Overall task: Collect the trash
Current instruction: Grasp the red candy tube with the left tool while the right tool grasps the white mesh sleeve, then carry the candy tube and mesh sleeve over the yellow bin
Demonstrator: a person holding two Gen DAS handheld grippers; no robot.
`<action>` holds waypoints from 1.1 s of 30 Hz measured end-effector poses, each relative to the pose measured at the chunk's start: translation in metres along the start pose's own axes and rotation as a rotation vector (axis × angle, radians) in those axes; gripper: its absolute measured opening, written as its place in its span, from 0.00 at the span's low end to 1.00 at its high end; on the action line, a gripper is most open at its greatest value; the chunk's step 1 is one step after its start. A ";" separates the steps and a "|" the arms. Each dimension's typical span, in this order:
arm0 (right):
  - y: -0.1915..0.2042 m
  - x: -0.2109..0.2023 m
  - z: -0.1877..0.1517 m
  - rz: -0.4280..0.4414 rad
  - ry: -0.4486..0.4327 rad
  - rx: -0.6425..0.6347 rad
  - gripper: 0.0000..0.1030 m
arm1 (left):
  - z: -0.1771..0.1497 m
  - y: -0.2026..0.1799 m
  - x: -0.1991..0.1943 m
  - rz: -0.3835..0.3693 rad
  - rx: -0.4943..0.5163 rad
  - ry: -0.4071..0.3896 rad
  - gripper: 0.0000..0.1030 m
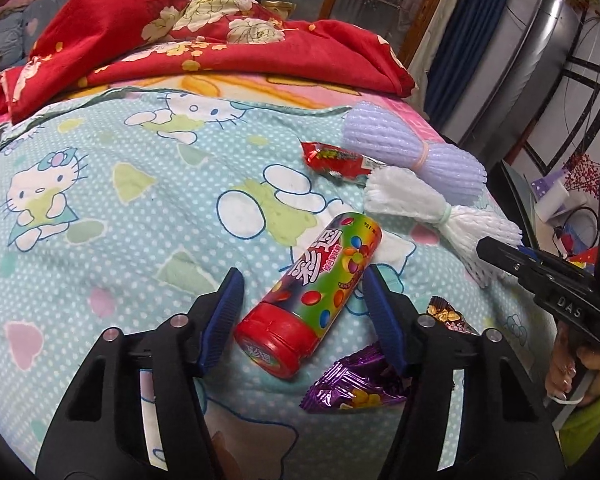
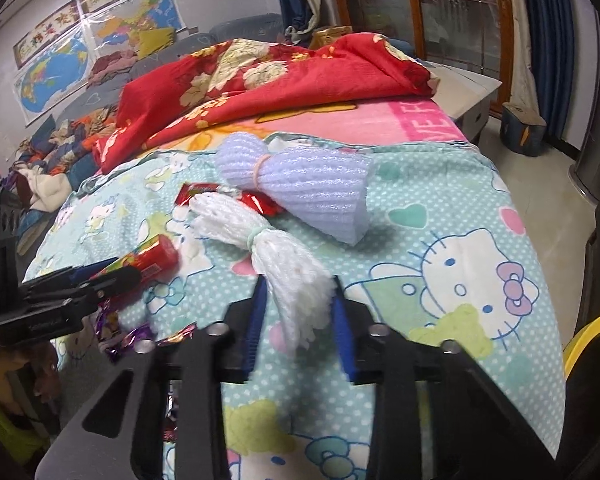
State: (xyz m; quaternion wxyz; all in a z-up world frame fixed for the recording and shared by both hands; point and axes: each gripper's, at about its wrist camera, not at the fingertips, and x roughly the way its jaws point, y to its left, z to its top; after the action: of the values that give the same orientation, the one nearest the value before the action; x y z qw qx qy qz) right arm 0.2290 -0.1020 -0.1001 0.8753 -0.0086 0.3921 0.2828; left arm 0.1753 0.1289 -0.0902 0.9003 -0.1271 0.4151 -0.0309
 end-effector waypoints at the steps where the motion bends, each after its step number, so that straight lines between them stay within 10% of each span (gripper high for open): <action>1: 0.002 -0.003 -0.001 0.007 -0.005 -0.003 0.20 | 0.000 0.000 0.000 0.002 0.003 0.002 0.51; 11: 0.025 -0.033 -0.013 0.075 -0.045 -0.027 0.19 | 0.002 -0.005 0.001 0.012 0.043 0.019 0.29; 33: 0.013 -0.087 -0.017 0.025 -0.161 0.025 0.18 | 0.021 -0.028 -0.055 -0.060 0.006 -0.147 0.27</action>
State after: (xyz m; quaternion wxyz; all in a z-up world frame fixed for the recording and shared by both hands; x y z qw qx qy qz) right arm 0.1645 -0.1373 -0.0493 0.9004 0.0299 0.3239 0.2889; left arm 0.1566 0.1148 -0.0286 0.9275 -0.1385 0.3436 -0.0496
